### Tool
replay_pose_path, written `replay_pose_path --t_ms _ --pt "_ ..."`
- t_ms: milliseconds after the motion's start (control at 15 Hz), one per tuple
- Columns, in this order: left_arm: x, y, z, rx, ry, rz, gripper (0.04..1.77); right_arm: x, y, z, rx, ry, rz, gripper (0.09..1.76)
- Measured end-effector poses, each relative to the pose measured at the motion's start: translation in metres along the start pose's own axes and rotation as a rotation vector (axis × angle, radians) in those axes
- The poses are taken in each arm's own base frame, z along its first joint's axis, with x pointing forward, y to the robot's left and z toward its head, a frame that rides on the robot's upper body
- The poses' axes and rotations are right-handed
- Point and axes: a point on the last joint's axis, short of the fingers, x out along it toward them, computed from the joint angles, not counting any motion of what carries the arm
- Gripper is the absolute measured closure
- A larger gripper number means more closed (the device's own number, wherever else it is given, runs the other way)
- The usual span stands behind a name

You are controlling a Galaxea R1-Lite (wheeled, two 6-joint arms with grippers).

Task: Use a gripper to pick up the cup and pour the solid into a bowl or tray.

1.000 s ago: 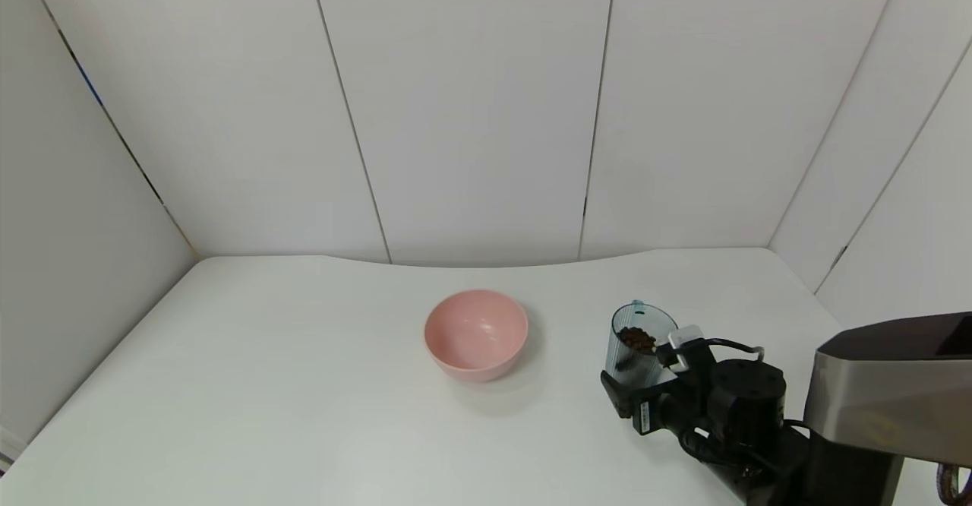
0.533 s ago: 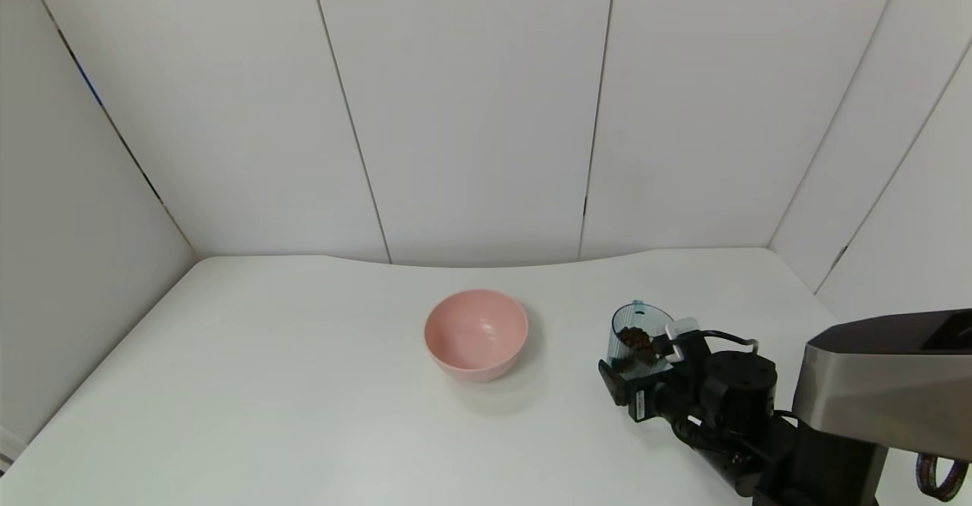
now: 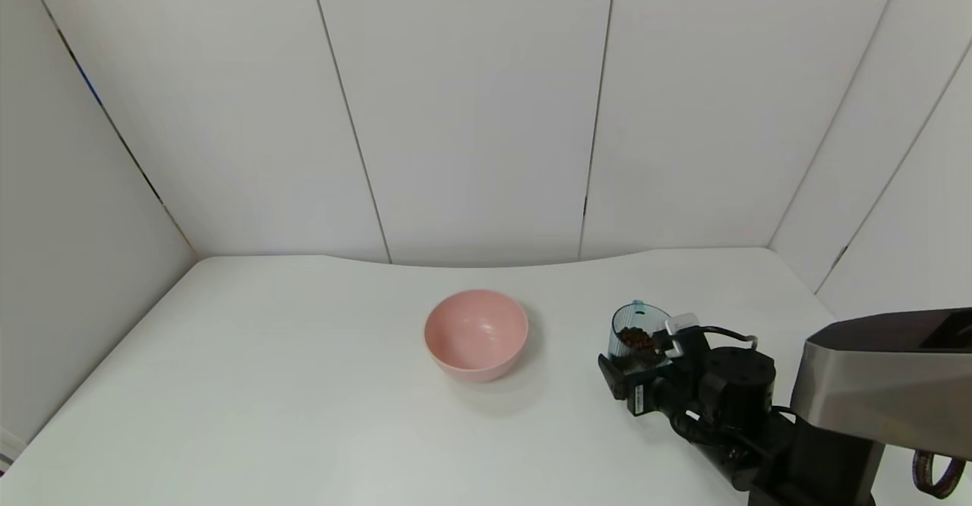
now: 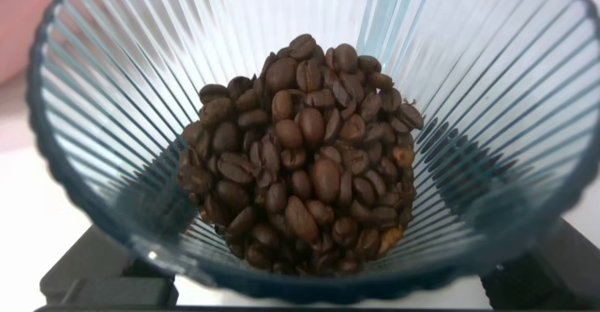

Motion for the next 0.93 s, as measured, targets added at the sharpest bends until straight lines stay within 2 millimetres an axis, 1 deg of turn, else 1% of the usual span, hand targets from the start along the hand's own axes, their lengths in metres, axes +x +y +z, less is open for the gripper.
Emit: replay_pose_path --t_ms 533,667,733,933 --pt "0.0000 0.0000 0.0000 0.000 0.000 0.000 0.09 0.0018 -0.0042 0.0005 0.005 -0.003 -0.014 0.14" --pt "0.0000 0.0000 0.0000 0.000 0.000 0.000 0.09 0.0019 -0.0043 0.0005 0.005 -0.003 -0.013 0.44" --pt "0.0000 0.0000 0.0000 0.000 0.000 0.000 0.09 0.0017 -0.0043 0.0004 0.005 -0.003 -0.012 0.48" --pt "0.0000 0.0000 0.0000 0.000 0.000 0.000 0.09 0.0017 -0.0043 0.0001 0.005 -0.002 -0.012 0.50"
